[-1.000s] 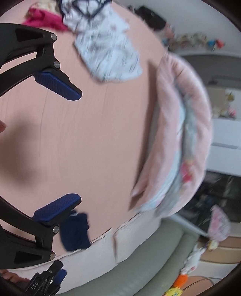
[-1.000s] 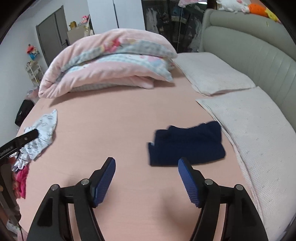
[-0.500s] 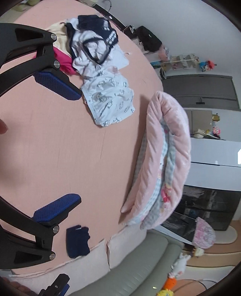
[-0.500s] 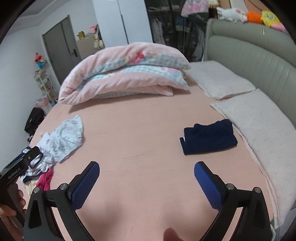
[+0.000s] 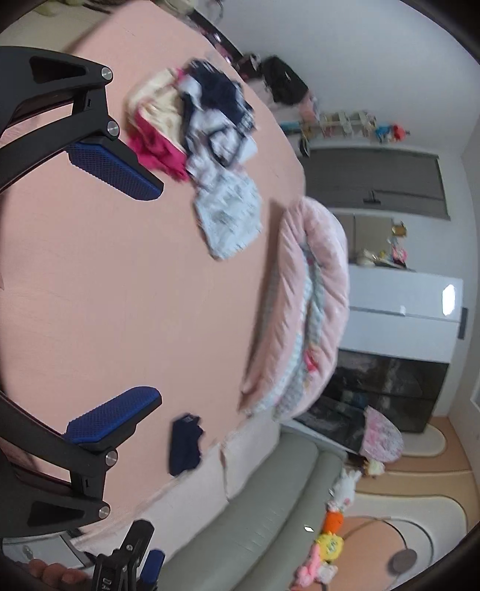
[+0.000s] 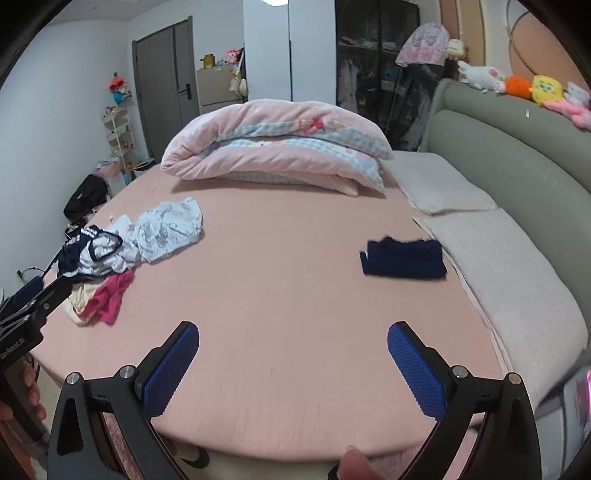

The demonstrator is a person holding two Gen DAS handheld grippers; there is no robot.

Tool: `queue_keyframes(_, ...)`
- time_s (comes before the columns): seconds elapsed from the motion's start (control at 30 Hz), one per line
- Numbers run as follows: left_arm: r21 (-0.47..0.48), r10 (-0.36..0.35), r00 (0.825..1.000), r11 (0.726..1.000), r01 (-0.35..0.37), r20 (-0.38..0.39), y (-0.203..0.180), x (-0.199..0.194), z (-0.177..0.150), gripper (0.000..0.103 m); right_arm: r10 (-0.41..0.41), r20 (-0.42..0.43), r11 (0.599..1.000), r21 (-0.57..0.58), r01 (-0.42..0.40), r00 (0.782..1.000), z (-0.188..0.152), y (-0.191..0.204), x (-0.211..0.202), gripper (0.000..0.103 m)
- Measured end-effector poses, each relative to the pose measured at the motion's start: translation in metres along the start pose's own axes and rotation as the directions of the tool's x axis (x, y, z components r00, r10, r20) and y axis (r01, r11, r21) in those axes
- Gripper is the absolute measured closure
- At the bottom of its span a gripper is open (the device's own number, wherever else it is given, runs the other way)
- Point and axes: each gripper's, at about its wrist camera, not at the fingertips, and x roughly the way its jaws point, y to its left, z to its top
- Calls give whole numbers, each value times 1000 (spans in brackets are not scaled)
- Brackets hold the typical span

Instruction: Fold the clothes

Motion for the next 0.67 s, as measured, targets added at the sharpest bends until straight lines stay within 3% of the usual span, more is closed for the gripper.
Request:
queue_keyframes(0.13,-4,14,999,1000,-14,-40,-8,-10,-33,1,1,-59,996,91,5,998,-57,1,-4,1)
queue_keyframes(0.27,-7,28,996,1000,-28,-80,-15,-21,-65,1,-11,-103,997,71,19,995,-87,3,-1,1)
queue_keyframes(0.4,-30,84,991,996,-87,-101,-21,-27,-89,1,-34,-102,998,44,39,994,-97,2,-3,1)
queue_keyframes(0.67,-34,97,990,994,-101,-105,-28,-31,-99,1,-4,-90,999,36,7,996,-97,7,-8,1)
